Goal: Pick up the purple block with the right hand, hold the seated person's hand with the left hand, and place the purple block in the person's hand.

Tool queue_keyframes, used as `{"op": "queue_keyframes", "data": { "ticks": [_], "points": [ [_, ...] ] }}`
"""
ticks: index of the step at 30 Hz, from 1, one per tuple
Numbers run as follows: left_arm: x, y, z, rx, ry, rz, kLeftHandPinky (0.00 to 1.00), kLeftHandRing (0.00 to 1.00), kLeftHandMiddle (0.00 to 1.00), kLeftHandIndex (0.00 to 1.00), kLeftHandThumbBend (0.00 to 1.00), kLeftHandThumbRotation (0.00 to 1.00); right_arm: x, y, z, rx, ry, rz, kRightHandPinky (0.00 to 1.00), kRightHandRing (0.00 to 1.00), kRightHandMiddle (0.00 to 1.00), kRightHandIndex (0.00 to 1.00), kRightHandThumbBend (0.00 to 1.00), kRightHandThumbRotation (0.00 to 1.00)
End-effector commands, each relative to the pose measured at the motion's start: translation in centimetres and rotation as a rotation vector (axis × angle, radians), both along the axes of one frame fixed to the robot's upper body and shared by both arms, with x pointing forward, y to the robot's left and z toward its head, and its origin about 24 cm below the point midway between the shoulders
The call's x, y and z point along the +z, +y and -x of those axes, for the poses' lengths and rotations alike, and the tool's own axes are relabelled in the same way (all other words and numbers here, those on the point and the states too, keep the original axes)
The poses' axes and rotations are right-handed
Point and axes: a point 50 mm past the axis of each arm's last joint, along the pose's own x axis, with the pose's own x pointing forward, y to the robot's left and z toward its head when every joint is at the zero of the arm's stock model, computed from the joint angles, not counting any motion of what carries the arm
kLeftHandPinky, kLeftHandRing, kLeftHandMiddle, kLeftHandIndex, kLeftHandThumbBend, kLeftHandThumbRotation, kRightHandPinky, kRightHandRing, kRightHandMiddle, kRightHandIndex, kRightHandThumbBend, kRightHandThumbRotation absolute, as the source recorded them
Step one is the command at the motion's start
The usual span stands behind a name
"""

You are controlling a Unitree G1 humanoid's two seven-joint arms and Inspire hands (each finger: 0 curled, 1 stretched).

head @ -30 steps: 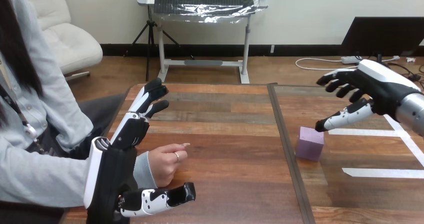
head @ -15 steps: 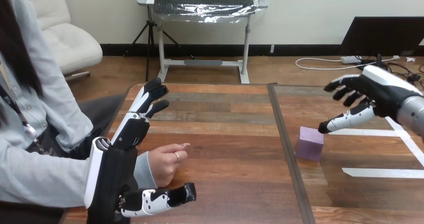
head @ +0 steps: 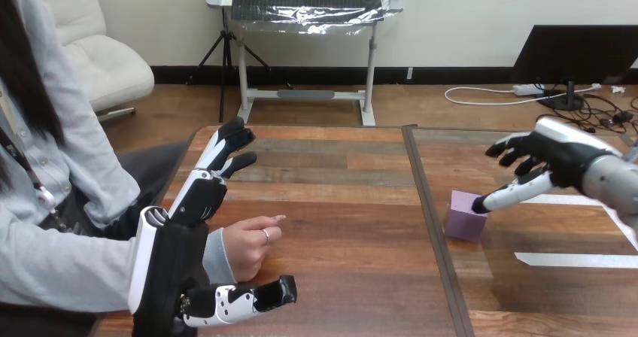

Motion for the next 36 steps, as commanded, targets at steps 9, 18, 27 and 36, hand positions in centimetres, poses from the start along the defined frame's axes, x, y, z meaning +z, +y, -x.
{"op": "queue_keyframes", "data": {
  "ticks": [9, 18, 27, 36],
  "points": [
    [1.0, -0.4, -0.8, -0.027, -0.054, 0.003, 0.84, 0.93, 0.94, 0.86, 1.00, 0.51, 1.2, 2.2, -1.9, 0.002, -0.029, 0.003, 0.68, 0.78, 0.82, 0.90, 0.98, 0.44],
    [1.0, -0.3, -0.6, -0.022, -0.062, 0.001, 0.85, 0.93, 0.94, 0.86, 1.00, 0.51, 0.1, 2.7, -1.7, -0.008, -0.003, -0.003, 0.63, 0.73, 0.75, 0.93, 0.96, 0.44],
    [0.9, -0.5, -0.5, -0.033, -0.058, 0.006, 0.85, 0.93, 0.94, 0.86, 1.00, 0.50, -0.7, 3.2, -1.6, -0.020, 0.023, -0.001, 0.36, 0.44, 0.49, 0.95, 1.00, 0.45],
    [0.9, -0.7, -0.4, -0.036, -0.066, 0.008, 0.83, 0.92, 0.94, 0.87, 1.00, 0.50, -1.4, 3.5, -1.4, -0.008, 0.040, 0.014, 0.33, 0.40, 0.46, 0.95, 1.00, 0.44]
  ]
}}
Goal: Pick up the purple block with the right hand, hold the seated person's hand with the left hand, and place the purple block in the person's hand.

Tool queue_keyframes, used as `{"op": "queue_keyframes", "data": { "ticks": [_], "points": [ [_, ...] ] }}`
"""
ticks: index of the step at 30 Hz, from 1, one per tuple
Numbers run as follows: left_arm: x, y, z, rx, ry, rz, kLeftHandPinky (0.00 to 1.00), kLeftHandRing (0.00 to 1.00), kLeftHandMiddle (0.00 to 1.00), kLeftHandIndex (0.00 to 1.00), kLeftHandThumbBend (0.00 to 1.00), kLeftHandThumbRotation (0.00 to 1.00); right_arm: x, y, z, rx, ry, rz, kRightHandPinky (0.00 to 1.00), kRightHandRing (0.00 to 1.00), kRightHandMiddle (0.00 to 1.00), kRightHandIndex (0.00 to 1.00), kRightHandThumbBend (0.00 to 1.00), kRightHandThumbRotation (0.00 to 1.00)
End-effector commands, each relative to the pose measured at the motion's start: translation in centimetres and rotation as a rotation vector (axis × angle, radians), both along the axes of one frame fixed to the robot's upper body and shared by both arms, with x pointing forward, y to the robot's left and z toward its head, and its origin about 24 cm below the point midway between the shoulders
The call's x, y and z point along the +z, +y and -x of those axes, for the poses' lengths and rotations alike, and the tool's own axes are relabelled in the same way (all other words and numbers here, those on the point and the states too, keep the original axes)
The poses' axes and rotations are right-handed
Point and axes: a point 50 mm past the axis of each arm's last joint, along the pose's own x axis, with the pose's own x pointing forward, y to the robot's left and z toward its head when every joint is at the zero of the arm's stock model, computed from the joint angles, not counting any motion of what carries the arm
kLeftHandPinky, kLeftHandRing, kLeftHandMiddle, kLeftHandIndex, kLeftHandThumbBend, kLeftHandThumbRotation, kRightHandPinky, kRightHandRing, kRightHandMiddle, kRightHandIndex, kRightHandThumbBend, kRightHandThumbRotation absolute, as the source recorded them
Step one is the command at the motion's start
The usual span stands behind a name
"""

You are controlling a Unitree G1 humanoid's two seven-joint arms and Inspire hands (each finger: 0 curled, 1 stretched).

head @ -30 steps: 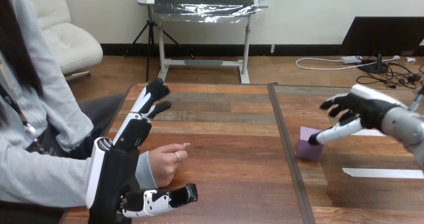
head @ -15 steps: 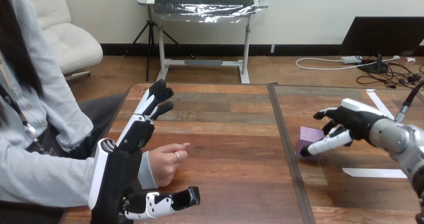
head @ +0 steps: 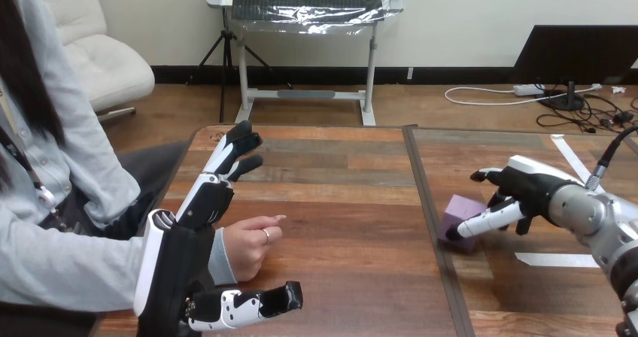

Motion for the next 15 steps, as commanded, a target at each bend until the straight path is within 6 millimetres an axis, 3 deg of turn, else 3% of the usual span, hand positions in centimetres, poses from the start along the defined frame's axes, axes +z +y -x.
{"op": "queue_keyframes", "data": {
  "ticks": [1, 4, 7, 11, 15],
  "points": [
    [1.1, -0.4, -0.6, -0.013, -0.077, 0.014, 0.83, 0.92, 0.94, 0.87, 1.00, 0.50, 2.4, 1.3, -1.7, 0.037, -0.090, 0.013, 0.32, 0.39, 0.45, 0.95, 1.00, 0.44],
    [1.1, -0.4, -0.5, -0.009, -0.080, 0.015, 0.83, 0.92, 0.93, 0.87, 1.00, 0.50, 2.1, 1.3, -1.6, 0.039, -0.082, 0.024, 0.29, 0.36, 0.45, 0.95, 1.00, 0.44],
    [1.1, -0.4, -0.4, -0.004, -0.082, 0.013, 0.82, 0.91, 0.93, 0.86, 1.00, 0.50, 1.8, 1.3, -1.5, 0.033, -0.073, 0.034, 0.35, 0.50, 0.59, 0.95, 1.00, 0.45],
    [1.1, -0.4, -0.3, -0.006, -0.083, 0.013, 0.82, 0.91, 0.93, 0.86, 1.00, 0.51, 1.4, 1.2, -1.3, 0.026, -0.066, 0.036, 0.39, 0.54, 0.61, 0.94, 1.00, 0.45],
    [1.2, -0.4, -0.2, -0.005, -0.087, 0.014, 0.82, 0.91, 0.93, 0.86, 1.00, 0.51, 1.0, 1.1, -1.1, 0.006, -0.055, 0.025, 0.52, 0.67, 0.72, 0.94, 1.00, 0.43]
  ]
}}
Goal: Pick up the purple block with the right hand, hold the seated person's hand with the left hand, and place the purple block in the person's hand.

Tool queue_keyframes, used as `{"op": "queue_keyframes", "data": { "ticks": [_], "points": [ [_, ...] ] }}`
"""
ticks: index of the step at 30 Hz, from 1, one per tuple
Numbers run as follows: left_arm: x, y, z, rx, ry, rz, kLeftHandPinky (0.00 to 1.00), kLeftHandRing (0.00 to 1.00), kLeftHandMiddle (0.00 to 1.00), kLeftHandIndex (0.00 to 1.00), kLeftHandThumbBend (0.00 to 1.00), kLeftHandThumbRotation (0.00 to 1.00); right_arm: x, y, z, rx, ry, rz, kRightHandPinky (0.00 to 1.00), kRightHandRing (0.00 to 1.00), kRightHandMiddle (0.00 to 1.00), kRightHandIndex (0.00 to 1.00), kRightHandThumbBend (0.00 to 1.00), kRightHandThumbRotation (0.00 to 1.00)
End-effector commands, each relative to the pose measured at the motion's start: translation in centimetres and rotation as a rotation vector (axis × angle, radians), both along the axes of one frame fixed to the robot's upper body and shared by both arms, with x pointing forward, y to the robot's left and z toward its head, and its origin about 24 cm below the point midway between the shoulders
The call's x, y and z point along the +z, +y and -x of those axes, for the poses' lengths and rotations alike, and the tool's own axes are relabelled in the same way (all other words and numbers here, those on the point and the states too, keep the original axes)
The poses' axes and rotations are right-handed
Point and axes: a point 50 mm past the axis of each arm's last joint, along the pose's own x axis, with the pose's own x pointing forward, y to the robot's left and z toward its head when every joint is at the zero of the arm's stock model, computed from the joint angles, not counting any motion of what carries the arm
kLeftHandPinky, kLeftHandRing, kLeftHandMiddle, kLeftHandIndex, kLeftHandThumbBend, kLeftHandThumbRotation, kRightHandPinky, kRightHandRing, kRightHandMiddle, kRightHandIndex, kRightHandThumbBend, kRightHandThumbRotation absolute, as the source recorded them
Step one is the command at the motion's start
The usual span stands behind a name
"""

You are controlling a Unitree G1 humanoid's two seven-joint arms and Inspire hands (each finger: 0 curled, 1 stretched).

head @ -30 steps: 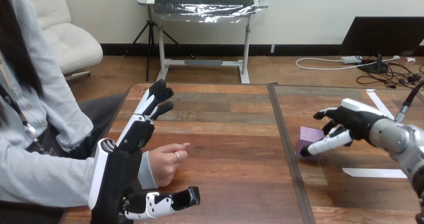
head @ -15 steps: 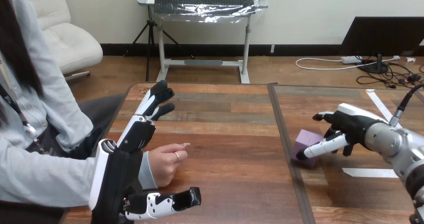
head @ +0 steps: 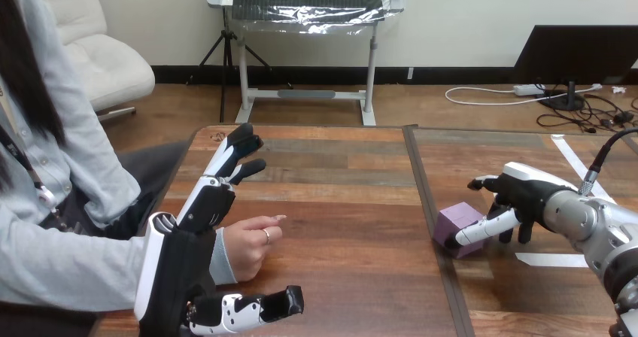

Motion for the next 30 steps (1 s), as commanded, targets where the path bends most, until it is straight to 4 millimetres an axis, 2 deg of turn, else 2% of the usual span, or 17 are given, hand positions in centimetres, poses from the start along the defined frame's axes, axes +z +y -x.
{"op": "queue_keyframes", "data": {
  "ticks": [1, 5, 10, 13, 14, 19, 23, 30],
  "points": [
    [1.22, -0.24, -0.48, -0.003, -0.084, 0.009, 0.82, 0.91, 0.93, 0.86, 1.00, 0.51, 1.67, 0.73, -1.26, -0.006, -0.073, -0.009, 0.56, 0.70, 0.74, 0.94, 0.99, 0.42],
    [1.23, -0.22, -0.40, 0.002, -0.088, 0.011, 0.81, 0.91, 0.93, 0.85, 1.00, 0.51, 1.52, 0.71, -1.17, -0.009, -0.081, -0.009, 0.68, 0.79, 0.82, 0.92, 0.94, 0.34],
    [1.20, -0.23, -0.30, 0.005, -0.087, 0.016, 0.80, 0.90, 0.92, 0.85, 1.00, 0.51, 1.27, 0.62, -1.02, -0.019, -0.109, -0.007, 0.74, 0.81, 0.85, 0.89, 0.90, 0.27],
    [1.18, -0.22, -0.25, 0.005, -0.085, 0.019, 0.80, 0.90, 0.92, 0.84, 1.00, 0.50, 1.15, 0.57, -0.94, -0.029, -0.132, -0.010, 0.73, 0.79, 0.82, 0.85, 0.89, 0.21],
    [1.18, -0.22, -0.23, 0.005, -0.085, 0.020, 0.79, 0.90, 0.91, 0.84, 1.00, 0.50, 1.16, 0.59, -0.95, -0.031, -0.138, -0.013, 0.71, 0.76, 0.79, 0.82, 0.88, 0.16],
    [1.12, -0.22, -0.16, 0.007, -0.078, 0.024, 0.79, 0.89, 0.91, 0.84, 1.00, 0.49, 1.13, 0.47, -0.89, -0.049, -0.155, -0.034, 0.66, 0.71, 0.74, 0.75, 0.87, 0.06],
    [1.12, -0.24, -0.13, -0.001, -0.078, 0.023, 0.79, 0.90, 0.91, 0.84, 1.00, 0.48, 1.11, 0.33, -0.84, -0.059, -0.171, -0.033, 0.63, 0.67, 0.70, 0.69, 0.85, 0.02],
    [1.13, -0.26, -0.13, 0.001, -0.080, 0.028, 0.79, 0.90, 0.91, 0.84, 1.00, 0.47, 1.28, 0.17, -0.90, -0.084, -0.220, -0.023, 0.58, 0.62, 0.65, 0.62, 0.84, 0.00]
  ]
}}
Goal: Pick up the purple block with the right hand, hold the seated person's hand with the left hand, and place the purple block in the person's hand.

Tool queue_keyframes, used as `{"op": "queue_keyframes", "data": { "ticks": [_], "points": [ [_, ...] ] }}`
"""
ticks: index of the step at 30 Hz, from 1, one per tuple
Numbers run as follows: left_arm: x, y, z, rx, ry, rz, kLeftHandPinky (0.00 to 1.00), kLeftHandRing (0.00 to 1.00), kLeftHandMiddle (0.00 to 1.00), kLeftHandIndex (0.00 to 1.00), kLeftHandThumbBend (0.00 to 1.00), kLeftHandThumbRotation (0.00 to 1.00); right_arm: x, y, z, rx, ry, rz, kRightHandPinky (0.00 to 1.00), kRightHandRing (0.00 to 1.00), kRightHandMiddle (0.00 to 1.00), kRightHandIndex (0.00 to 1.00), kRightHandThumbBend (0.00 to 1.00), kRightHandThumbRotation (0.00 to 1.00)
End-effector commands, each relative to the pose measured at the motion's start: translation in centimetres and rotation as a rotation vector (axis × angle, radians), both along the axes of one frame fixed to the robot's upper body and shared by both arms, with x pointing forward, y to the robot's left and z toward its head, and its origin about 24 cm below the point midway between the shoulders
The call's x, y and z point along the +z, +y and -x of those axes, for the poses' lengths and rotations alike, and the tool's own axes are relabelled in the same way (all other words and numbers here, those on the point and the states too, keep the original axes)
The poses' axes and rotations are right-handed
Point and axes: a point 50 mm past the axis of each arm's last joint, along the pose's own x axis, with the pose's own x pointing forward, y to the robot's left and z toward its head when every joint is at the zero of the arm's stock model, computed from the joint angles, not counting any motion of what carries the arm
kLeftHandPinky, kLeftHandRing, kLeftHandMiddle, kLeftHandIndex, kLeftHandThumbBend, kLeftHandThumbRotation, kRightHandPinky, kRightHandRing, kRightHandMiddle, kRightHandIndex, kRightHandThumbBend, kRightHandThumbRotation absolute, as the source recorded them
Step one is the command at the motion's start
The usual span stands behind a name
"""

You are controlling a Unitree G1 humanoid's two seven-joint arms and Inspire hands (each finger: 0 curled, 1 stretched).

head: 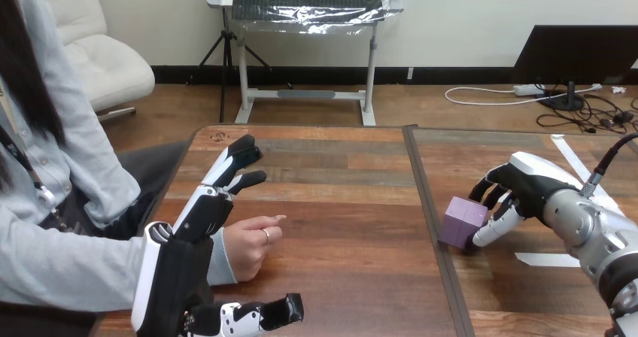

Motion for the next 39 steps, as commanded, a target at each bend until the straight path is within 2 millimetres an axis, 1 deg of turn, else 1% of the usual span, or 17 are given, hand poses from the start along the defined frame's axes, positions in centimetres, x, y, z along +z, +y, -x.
{"op": "queue_keyframes", "data": {
  "ticks": [1, 10, 16, 18, 20, 22, 27, 29, 31, 39],
  "points": [
    [1.5, -0.3, -0.9, -0.012, -0.094, 0.016, 0.79, 0.90, 0.91, 0.84, 1.00, 0.47, 1.5, 0.1, -0.9, -0.026, -0.113, -0.018, 0.58, 0.62, 0.64, 0.61, 0.84, 0.00],
    [1.5, -0.4, -1.0, -0.015, -0.086, 0.013, 0.79, 0.90, 0.92, 0.84, 1.00, 0.48, 1.9, 0.0, -1.0, -0.049, -0.186, 0.007, 0.48, 0.54, 0.59, 0.55, 0.82, 0.00],
    [1.4, -0.4, -1.0, -0.016, -0.085, 0.011, 0.79, 0.90, 0.92, 0.84, 1.00, 0.48, 2.2, -0.1, -1.2, -0.068, -0.203, 0.013, 0.48, 0.54, 0.58, 0.53, 0.83, 0.00],
    [1.4, -0.5, -1.0, -0.019, -0.084, 0.009, 0.80, 0.91, 0.93, 0.84, 1.00, 0.48, 2.3, -0.1, -1.2, -0.071, -0.213, 0.006, 0.46, 0.52, 0.56, 0.53, 0.83, 0.00],
    [1.4, -0.5, -1.0, -0.024, -0.082, 0.010, 0.81, 0.91, 0.93, 0.85, 1.00, 0.48, 2.4, -0.1, -1.3, -0.073, -0.222, 0.004, 0.40, 0.46, 0.51, 0.52, 0.83, 0.00],
    [1.4, -0.5, -1.1, -0.029, -0.080, 0.009, 0.82, 0.92, 0.93, 0.85, 1.00, 0.48, 2.4, -0.2, -1.3, -0.074, -0.224, 0.008, 0.37, 0.44, 0.50, 0.52, 0.83, 0.00],
    [1.4, -0.6, -1.2, -0.028, -0.083, 0.007, 0.83, 0.92, 0.93, 0.84, 1.00, 0.48, 2.6, -0.4, -1.3, -0.083, -0.228, 0.011, 0.39, 0.46, 0.52, 0.53, 0.83, 0.00],
    [1.4, -0.5, -1.2, -0.026, -0.084, 0.007, 0.83, 0.92, 0.93, 0.84, 1.00, 0.48, 2.6, -0.4, -1.3, -0.082, -0.234, 0.015, 0.43, 0.50, 0.55, 0.53, 0.83, 0.00],
    [1.4, -0.6, -1.2, -0.027, -0.084, 0.007, 0.83, 0.92, 0.93, 0.84, 1.00, 0.48, 2.7, -0.4, -1.3, -0.076, -0.249, 0.021, 0.45, 0.51, 0.55, 0.53, 0.83, 0.00],
    [1.5, -0.5, -1.2, -0.024, -0.084, 0.001, 0.83, 0.92, 0.93, 0.83, 1.00, 0.49, 2.7, -0.7, -1.2, -0.108, -0.266, -0.002, 0.47, 0.53, 0.56, 0.53, 0.83, 0.00]
  ]
}}
